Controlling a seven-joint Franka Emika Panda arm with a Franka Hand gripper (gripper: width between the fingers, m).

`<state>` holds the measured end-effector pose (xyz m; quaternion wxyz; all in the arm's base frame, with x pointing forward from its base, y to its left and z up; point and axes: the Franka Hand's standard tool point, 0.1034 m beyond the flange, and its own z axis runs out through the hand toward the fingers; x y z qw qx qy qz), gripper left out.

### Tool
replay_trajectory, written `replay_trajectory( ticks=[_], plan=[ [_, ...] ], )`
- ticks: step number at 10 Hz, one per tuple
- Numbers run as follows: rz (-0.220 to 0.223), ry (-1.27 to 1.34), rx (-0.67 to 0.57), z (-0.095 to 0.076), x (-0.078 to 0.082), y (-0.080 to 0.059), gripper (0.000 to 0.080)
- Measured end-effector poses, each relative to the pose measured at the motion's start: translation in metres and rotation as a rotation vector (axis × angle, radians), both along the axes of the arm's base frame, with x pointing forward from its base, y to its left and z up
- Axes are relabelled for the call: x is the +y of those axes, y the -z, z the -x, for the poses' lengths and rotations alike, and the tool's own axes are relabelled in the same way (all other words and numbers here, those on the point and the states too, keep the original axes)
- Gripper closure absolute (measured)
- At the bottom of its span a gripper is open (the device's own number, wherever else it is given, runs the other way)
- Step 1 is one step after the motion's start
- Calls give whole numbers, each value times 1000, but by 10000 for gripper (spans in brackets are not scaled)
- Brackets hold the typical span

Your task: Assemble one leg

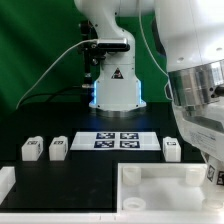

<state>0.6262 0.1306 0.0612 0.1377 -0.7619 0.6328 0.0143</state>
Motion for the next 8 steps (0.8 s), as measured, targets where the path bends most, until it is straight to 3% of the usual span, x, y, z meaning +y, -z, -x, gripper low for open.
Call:
replay_trajectory(
  ticks=[1, 2, 3, 5, 6, 8],
  plan=[
    [0, 0, 0, 0, 1, 0, 269],
    [21, -125, -29, 0, 0, 0, 184],
    [41, -255, -59, -1, -1, -1, 184],
    [86, -591, -86, 2, -3, -17, 157],
    [137, -791, -103, 4, 2, -17, 151],
    [165, -950, -145, 5, 1, -14, 150]
  ],
)
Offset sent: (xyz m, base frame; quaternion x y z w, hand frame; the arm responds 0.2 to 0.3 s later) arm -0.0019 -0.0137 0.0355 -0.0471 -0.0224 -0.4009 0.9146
